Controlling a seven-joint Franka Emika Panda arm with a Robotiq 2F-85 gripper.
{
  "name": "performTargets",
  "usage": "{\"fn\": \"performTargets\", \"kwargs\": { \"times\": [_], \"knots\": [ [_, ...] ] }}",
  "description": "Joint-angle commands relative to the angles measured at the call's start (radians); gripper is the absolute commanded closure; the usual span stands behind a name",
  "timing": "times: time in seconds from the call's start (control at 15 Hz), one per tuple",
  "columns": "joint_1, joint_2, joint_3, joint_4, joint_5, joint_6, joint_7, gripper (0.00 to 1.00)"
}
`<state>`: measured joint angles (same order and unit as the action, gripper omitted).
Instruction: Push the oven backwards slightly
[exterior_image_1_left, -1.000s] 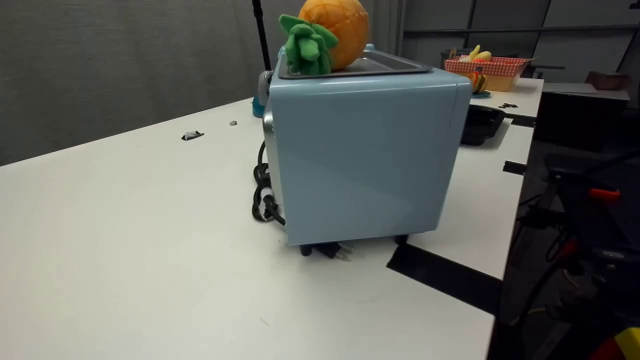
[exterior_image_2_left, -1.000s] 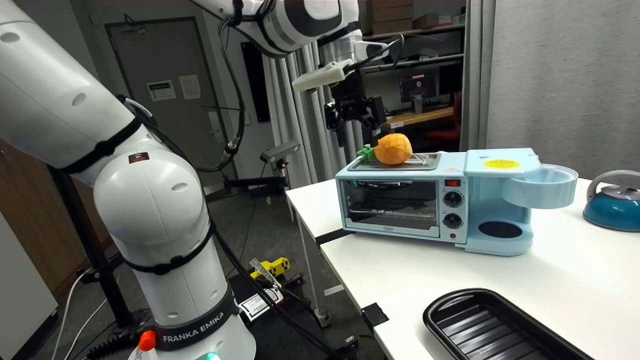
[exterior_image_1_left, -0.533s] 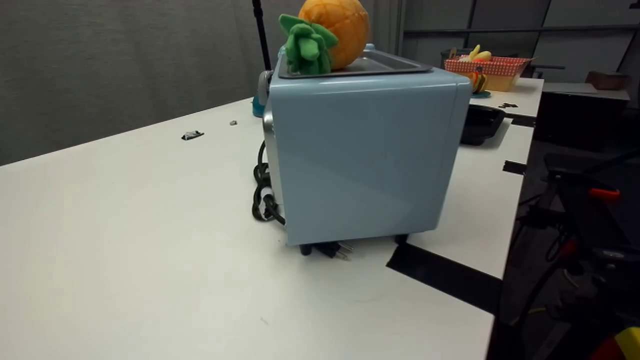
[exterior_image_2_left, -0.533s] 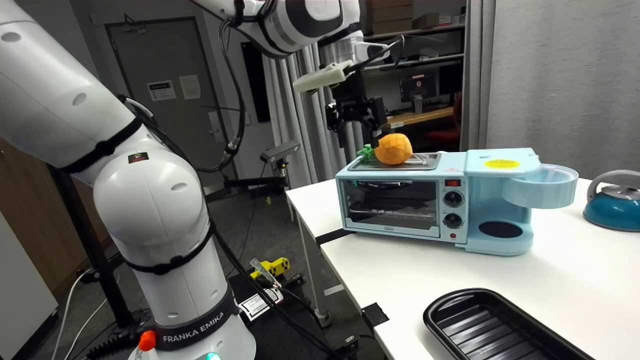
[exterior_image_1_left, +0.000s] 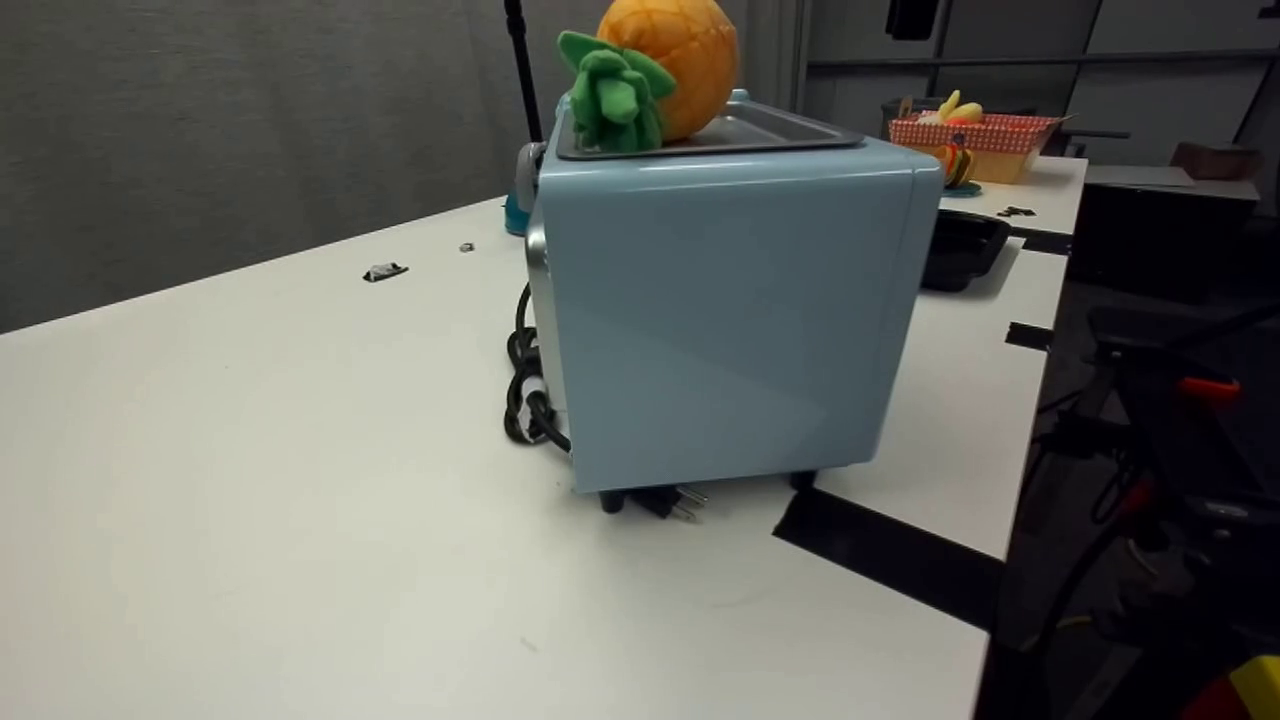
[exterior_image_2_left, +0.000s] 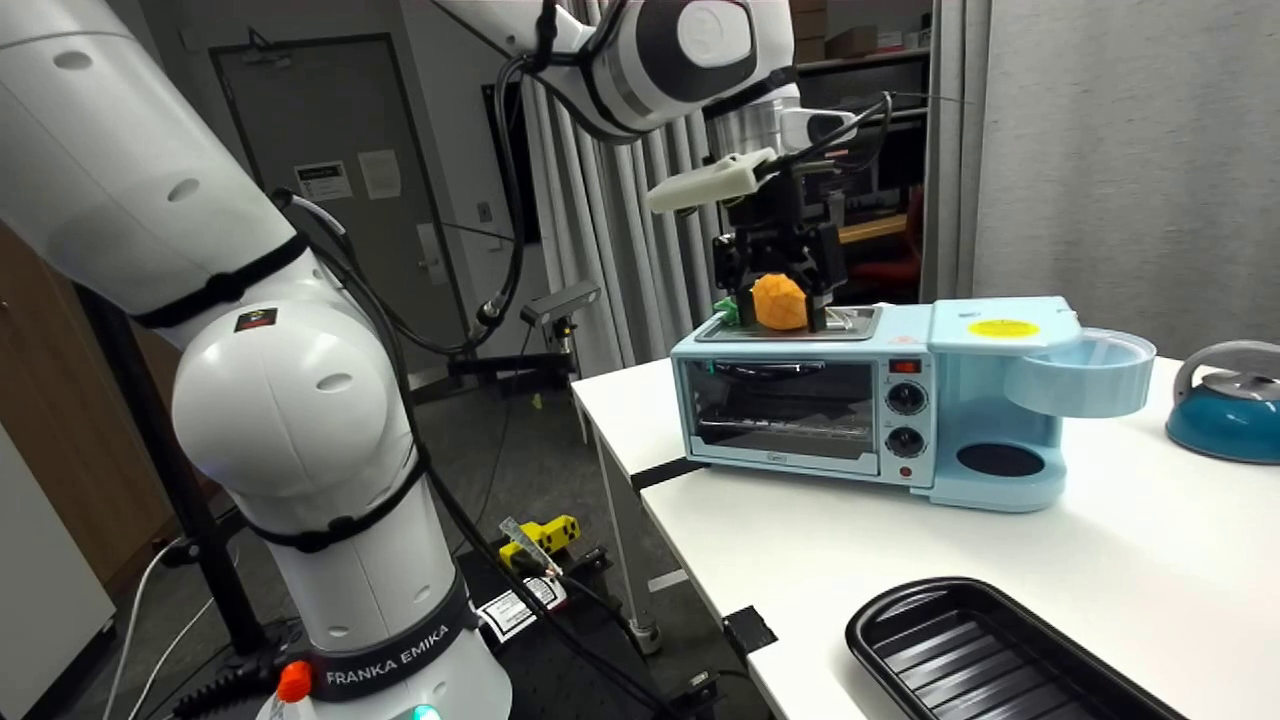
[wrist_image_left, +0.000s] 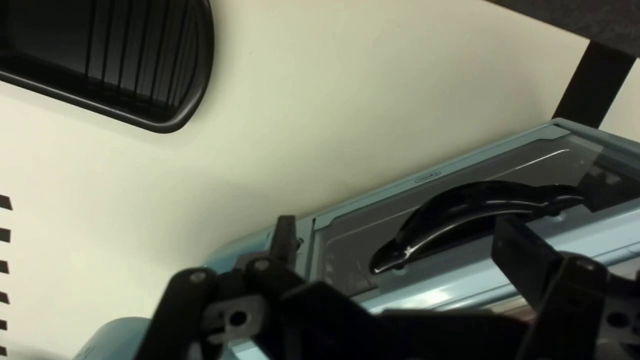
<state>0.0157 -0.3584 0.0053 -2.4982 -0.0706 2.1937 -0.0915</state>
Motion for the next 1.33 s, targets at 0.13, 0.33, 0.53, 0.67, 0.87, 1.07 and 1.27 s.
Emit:
{"fn": "performTargets", "kwargs": {
  "times": [0.13,0.33,0.53,0.67,0.87,1.07,1.27],
  "knots": [
    [-0.032,0.084,-0.053,0.057,-0.023,0.015,-0.07,0.0],
    [-0.05,0.115,-0.088,0.089,-0.033,0.011,-0.126,0.0],
    [-0.066,0.145,-0.128,0.123,-0.022,0.007,-0.209,0.0],
    [-0.068,0.166,-0.15,0.136,-0.004,0.016,-0.277,0.0],
    [-0.067,0.204,-0.163,0.141,0.008,0.049,-0.328,0.0],
    [-0.065,0.241,-0.156,0.145,0.012,0.065,-0.351,0.0],
    [-0.065,0.277,-0.146,0.151,0.017,0.088,-0.363,0.0]
  ]
}}
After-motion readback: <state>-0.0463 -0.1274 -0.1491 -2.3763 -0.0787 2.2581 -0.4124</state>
